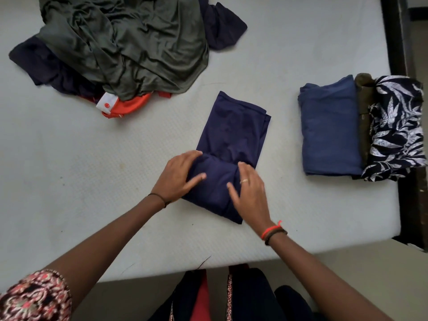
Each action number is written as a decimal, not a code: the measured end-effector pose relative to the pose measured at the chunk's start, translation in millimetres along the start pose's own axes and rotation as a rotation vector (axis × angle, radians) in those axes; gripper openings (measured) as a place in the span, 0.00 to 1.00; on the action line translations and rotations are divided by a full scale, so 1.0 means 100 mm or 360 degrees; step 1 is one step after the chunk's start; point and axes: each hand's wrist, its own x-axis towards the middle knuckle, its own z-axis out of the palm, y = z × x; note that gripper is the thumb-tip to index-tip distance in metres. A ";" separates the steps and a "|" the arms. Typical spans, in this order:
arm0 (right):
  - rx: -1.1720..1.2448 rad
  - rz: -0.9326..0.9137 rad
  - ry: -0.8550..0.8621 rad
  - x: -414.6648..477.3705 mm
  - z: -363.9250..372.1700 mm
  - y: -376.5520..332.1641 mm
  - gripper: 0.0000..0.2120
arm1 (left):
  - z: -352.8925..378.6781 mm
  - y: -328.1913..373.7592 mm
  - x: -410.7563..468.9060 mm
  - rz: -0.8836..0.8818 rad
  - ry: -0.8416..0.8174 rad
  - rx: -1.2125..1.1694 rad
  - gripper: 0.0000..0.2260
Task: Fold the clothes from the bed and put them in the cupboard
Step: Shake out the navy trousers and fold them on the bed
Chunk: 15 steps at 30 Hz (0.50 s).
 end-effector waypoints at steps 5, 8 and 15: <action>-0.0464 -0.0350 -0.0458 -0.49 0.26 -0.10 0.46 | 0.22 -0.18 -0.45 0.0786 -0.0385 0.0922 0.32; -0.0499 -0.0283 -0.0464 -0.47 0.37 -0.11 0.44 | 0.39 -0.21 -0.42 0.0761 -0.0323 0.1035 0.33; -0.0587 -0.0252 -0.0469 -0.36 0.36 -0.06 0.29 | 0.30 -0.26 -0.26 0.0776 -0.0368 0.1095 0.27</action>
